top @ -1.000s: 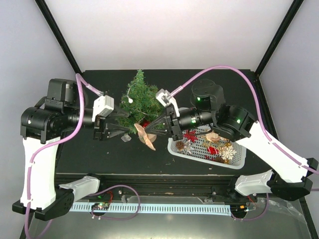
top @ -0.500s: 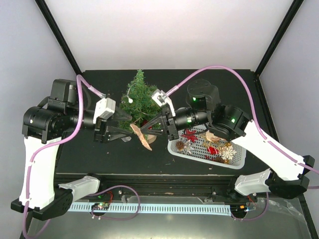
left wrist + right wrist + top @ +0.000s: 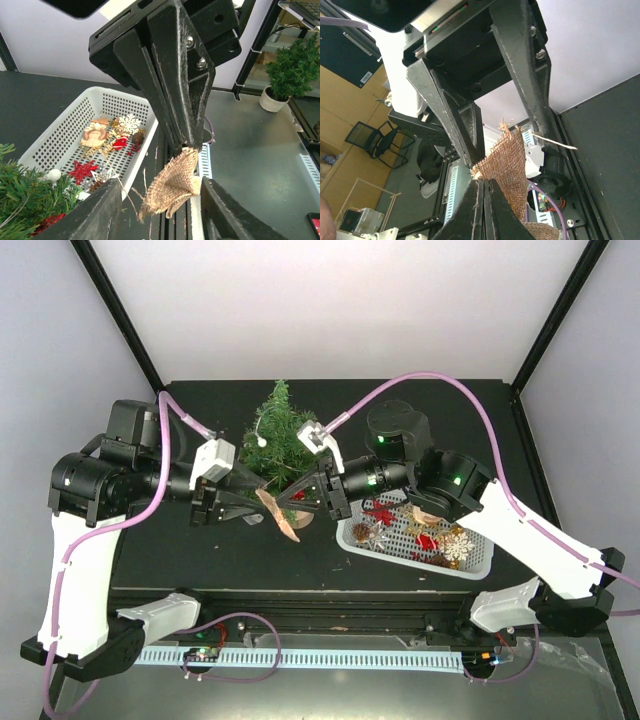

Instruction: Decorate the small christmas tree

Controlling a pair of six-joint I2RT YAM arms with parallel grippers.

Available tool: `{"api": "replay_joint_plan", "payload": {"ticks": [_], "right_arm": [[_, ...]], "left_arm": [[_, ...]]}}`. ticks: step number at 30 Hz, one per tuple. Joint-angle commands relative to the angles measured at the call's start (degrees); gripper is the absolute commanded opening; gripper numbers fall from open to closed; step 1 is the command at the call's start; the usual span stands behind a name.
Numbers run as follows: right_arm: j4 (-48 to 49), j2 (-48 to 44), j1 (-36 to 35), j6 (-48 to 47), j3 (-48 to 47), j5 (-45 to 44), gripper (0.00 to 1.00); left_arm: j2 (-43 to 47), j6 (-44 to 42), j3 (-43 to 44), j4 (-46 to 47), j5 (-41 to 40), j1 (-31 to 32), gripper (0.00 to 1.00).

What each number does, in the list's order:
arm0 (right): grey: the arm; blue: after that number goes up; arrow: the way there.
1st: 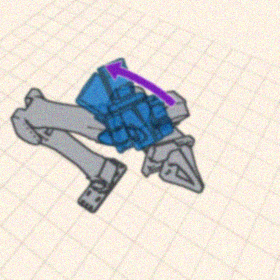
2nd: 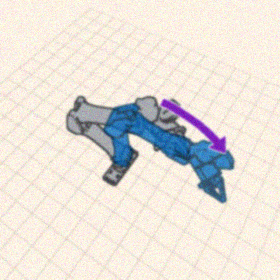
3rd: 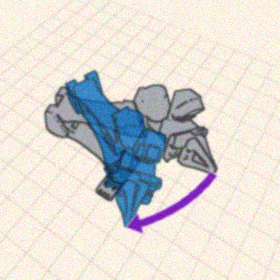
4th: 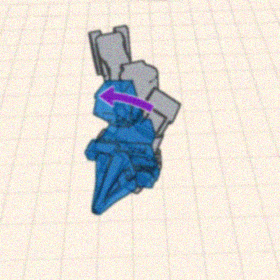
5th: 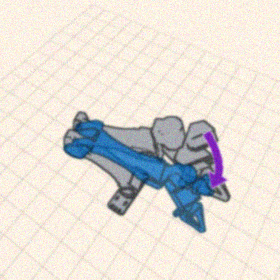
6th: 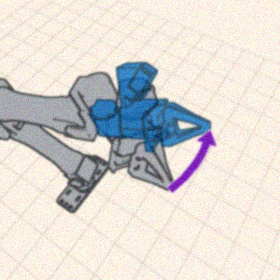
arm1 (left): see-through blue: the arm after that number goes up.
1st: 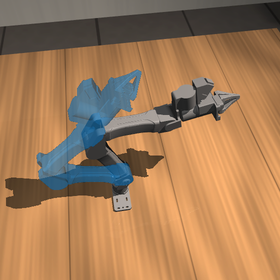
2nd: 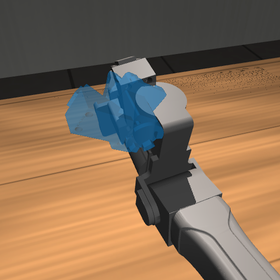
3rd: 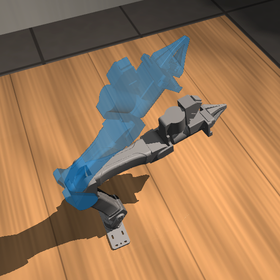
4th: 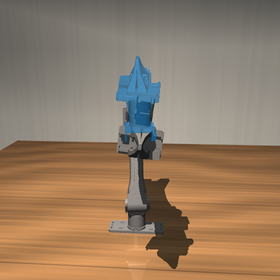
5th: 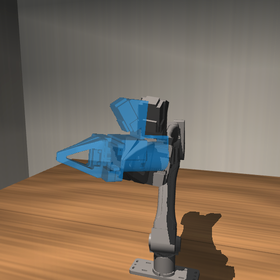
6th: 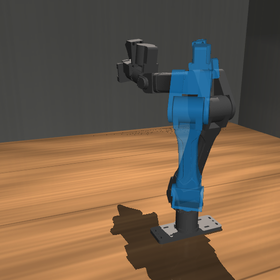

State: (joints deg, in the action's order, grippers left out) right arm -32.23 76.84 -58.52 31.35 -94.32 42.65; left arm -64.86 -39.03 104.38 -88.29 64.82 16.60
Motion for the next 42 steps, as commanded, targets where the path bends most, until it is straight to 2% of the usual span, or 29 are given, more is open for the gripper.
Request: {"api": "replay_joint_plan", "payload": {"ticks": [1, 4, 7, 8, 17, 18, 22, 25, 28, 35, 42], "right_arm": [[1.3, 0.9, -0.6, 0.5, 0.2, 1.4, 0.01], [1.3, 1.1, -0.9, 0.5, 0.1, 1.1, 0.01], [1.5, 1.0, -0.9, 0.5, 0.3, 0.6, 0.01], [1.6, 0.9, -0.9, 0.7, 0.2, 0.5, 0.01], [1.3, 0.6, -0.9, 0.2, -0.7, -3.0, 0.03], [0.1, 0.6, -0.9, -0.5, -1.5, -4.9, 0.10], [-2.8, -1.3, -0.7, -2.7, -4.2, -12.2, 0.54], [-4.1, -3.4, 0.2, -3.7, -5.3, -18.3, 0.62], [-5.1, -5.6, 1.2, -4.2, -5.7, -22.7, 0.64], [-5.8, -10.2, 2.3, -3.8, -3.2, -29.6, 0.64], [-5.8, -12.5, 2.4, -3.1, -0.2, -30.6, 0.64]], "left_arm": [[0.4, -0.7, 0.0, -1.0, 2.2, 0.4, 0.41], [0.3, -0.7, -0.2, -0.9, 2.3, 0.5, 0.30], [0.5, -1.1, -0.6, -0.9, 2.0, 0.5, 0.07], [0.6, -1.2, -0.8, -1.0, 1.8, 0.5, 0.02], [0.5, -1.5, -0.9, -0.9, -0.8, 0.3, 0.02], [0.4, -1.5, -0.4, -0.8, -1.6, 0.3, 0.02], [-0.6, -1.3, 3.0, -0.6, -5.7, 0.0, 0.02], [-1.6, 2.1, 5.8, 2.3, -10.5, -1.1, 0.02], [-2.9, 7.1, 8.4, 6.1, -11.4, -4.4, 0.01], [-5.8, 18.4, 9.6, 13.6, -5.1, -14.2, 0.02], [0.4, 25.2, -1.3, 30.3, -4.9, -17.7, 0.02]]}}
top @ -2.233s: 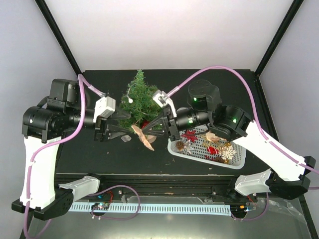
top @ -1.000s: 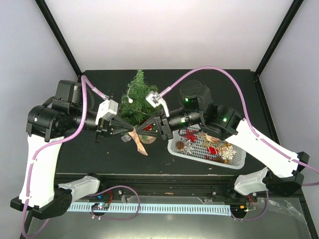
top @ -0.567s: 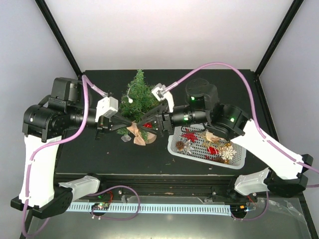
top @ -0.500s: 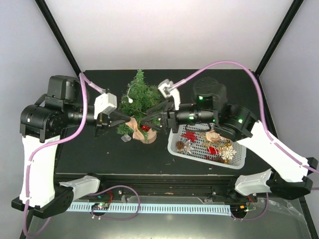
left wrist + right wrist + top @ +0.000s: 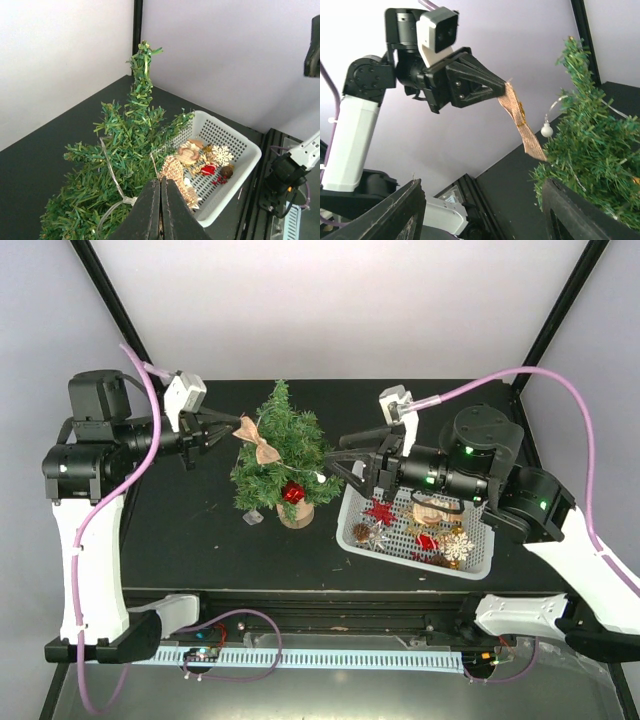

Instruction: Decorate the small christmas tree

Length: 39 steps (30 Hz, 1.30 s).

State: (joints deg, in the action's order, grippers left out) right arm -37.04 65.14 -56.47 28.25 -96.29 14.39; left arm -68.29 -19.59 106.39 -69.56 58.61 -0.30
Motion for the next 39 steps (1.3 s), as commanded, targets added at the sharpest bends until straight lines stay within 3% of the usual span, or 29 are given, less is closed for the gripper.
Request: {"api": "replay_joint_plan", "payload": {"ticks": [1, 8, 20, 31, 39], "right_arm": [[-1.2, -1.0, 0.4, 0.0, 2.0, -2.5, 0.64], [-1.1, -2.2, 0.9, 0.3, 4.1, -2.8, 0.64], [0.3, -4.1, 1.4, 0.9, 7.8, -3.6, 0.64], [1.3, -6.0, 1.8, 1.3, 10.5, -4.3, 0.63], [1.2, -7.0, 1.9, 1.5, 11.3, -4.8, 0.63]], "left_arm": [[4.0, 6.1, -3.4, 12.0, 1.4, -0.8, 0.02], [2.4, 7.9, -3.3, 12.8, 4.3, -1.0, 0.02], [6.8, 21.3, -15.4, 31.8, 7.6, -0.7, 0.02], [10.3, 30.4, -25.9, 48.0, 1.9, 0.0, 0.02], [11.3, 33.5, -31.6, 53.6, -1.7, 1.3, 0.02]]}}
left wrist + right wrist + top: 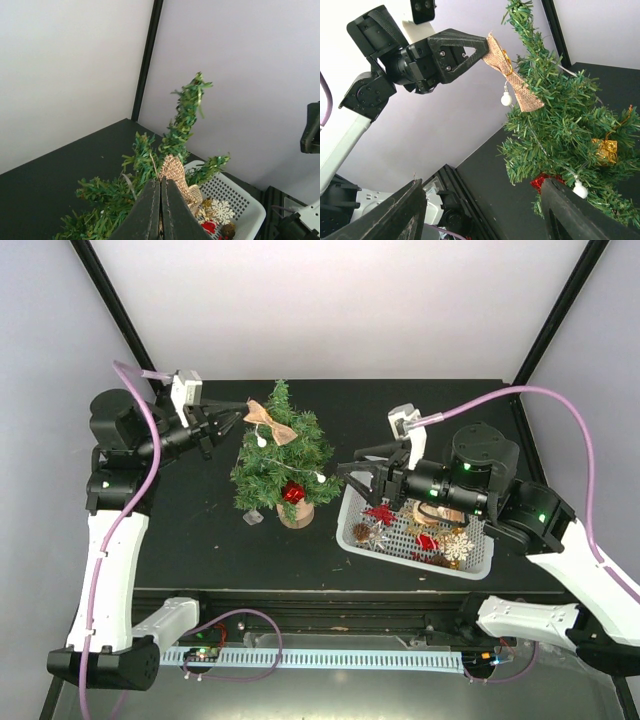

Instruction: Decorate the small christmas tree

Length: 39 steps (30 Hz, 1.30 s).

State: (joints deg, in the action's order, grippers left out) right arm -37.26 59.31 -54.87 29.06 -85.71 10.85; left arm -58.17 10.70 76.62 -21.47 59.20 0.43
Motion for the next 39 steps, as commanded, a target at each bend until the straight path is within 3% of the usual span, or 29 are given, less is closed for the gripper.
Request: {"api": "replay_joint_plan", "payload": {"ticks": [1, 39], "right_arm": [[1.5, -1.4, 0.3, 0.8, 1.1, -1.3, 0.63], [4.3, -3.5, 0.3, 2.5, 5.4, 0.0, 0.63]], "left_arm": [[1.4, 3.2, -2.5, 5.9, -2.6, 0.6, 0.02], [5.1, -3.0, -13.3, 1.7, -3.9, 0.7, 0.02]]}}
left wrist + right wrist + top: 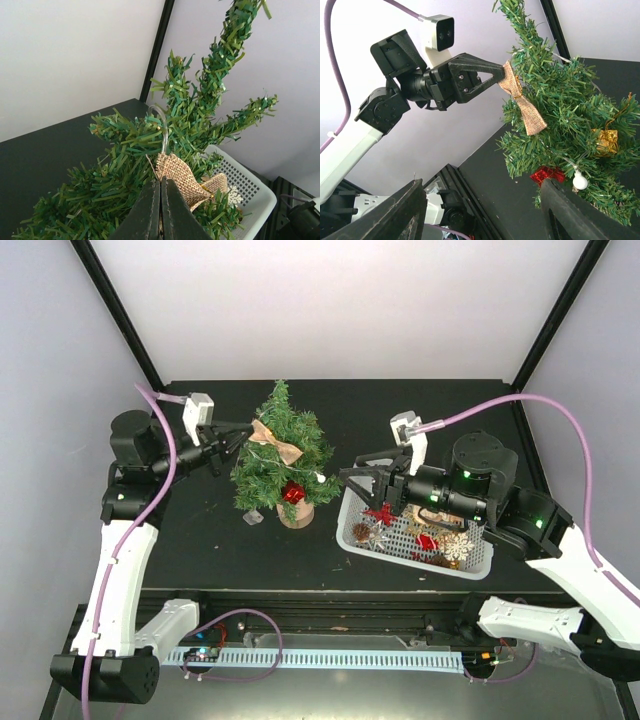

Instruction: Decorate the small christmas tree

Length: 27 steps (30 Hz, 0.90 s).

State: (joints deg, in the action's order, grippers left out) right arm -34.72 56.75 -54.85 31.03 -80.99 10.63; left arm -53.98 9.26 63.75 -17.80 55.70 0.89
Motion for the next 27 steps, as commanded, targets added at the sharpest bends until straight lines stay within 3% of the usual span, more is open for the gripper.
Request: {"api": "replay_joint_plan", "payload": {"ticks": [1, 13, 24, 27], "right_arm": [[1.8, -0.9, 0.3, 0.5, 0.7, 0.2, 0.63], [2.4, -0.6, 0.4, 0.4, 1.3, 0.8, 0.63], [2.6, -0.7, 0.4, 0.4, 1.3, 1.0, 0.63], [2.5, -0.7, 0.4, 0.5, 1.0, 1.0, 0.63]], "left_arm": [[0.9, -1.7, -0.4, -2.2, -0.4, 0.3, 0.02], [1.4, -4.1, -0.2, -6.3, -0.8, 0.2, 0.03], [1.0, -4.8, 0.7, -7.5, -1.2, 0.3, 0.24], [0.8, -5.3, 1.7, -8.3, -2.2, 0.3, 0.33]]}}
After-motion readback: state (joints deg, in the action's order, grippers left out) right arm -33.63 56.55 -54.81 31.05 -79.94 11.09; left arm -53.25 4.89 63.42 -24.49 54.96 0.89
